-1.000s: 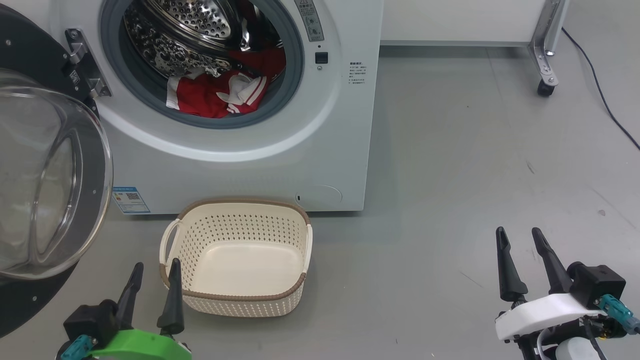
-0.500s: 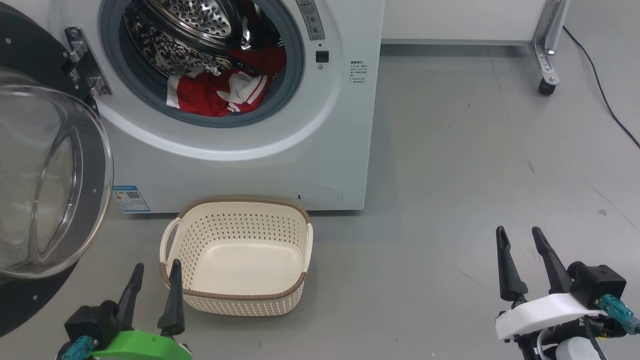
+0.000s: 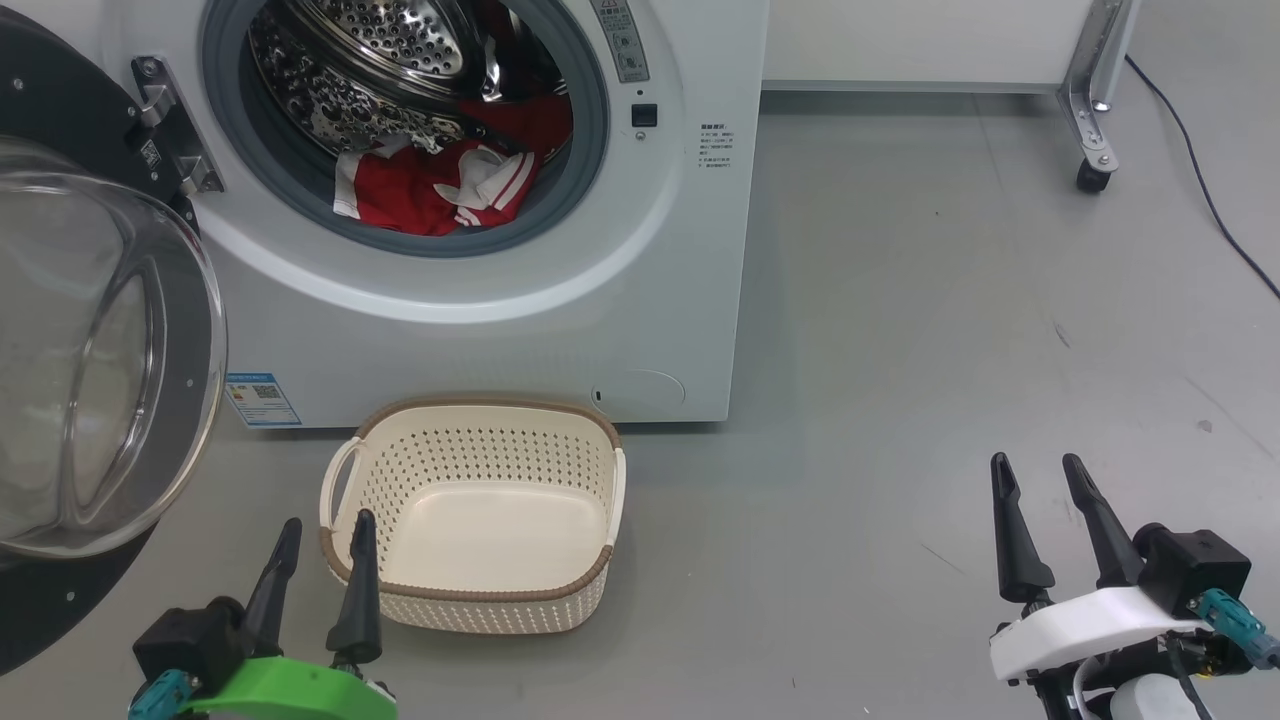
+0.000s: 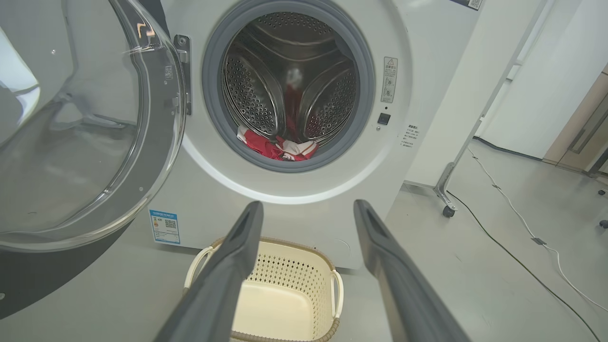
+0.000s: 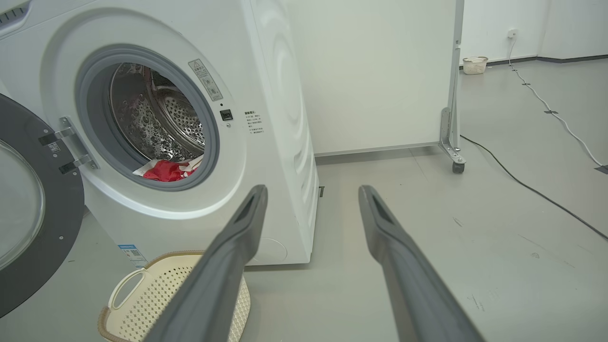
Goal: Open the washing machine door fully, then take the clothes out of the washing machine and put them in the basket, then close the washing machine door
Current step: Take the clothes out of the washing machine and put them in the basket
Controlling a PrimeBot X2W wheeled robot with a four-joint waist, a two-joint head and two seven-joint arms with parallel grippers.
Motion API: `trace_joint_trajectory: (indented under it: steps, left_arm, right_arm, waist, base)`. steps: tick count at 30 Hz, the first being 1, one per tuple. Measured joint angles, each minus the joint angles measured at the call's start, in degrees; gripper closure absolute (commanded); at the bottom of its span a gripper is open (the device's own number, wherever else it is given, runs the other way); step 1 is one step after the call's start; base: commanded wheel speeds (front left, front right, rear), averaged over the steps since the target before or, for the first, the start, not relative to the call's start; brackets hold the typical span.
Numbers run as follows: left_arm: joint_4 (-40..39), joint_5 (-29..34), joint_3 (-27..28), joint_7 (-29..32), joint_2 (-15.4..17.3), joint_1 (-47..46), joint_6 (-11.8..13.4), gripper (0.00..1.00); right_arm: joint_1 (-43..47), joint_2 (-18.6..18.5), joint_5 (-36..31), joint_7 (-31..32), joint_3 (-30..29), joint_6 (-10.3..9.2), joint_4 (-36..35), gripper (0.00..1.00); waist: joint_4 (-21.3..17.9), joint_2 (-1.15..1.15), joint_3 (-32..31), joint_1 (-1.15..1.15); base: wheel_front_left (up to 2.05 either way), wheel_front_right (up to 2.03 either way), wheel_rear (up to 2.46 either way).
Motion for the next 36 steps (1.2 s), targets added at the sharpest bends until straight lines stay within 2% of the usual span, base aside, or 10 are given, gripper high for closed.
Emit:
trace_joint_trajectory:
  steps: [18,36]
  left_arm:
    - [-0.64,-0.68,0.0,-0.01,-0.13,0.1,-0.34,0.0]
    - [-0.77,0.66,-1.45,0.0,0.94,0.3,-0.52,0.0]
  right_arm:
    - [0.04,-0.01,-0.07,-0.04,0.21,0.04,0.03,0.0]
    - [0.04,0.12,-0.08,-0.05,0.13,0.04,0.03,0.0]
  waist:
    - [0.16,0.0,-0.02,0.0]
    - [0.4,0.0,0.51,0.0]
  base:
    - [0.53,-0.53,0.0]
    - [1.23,-1.23,0.0]
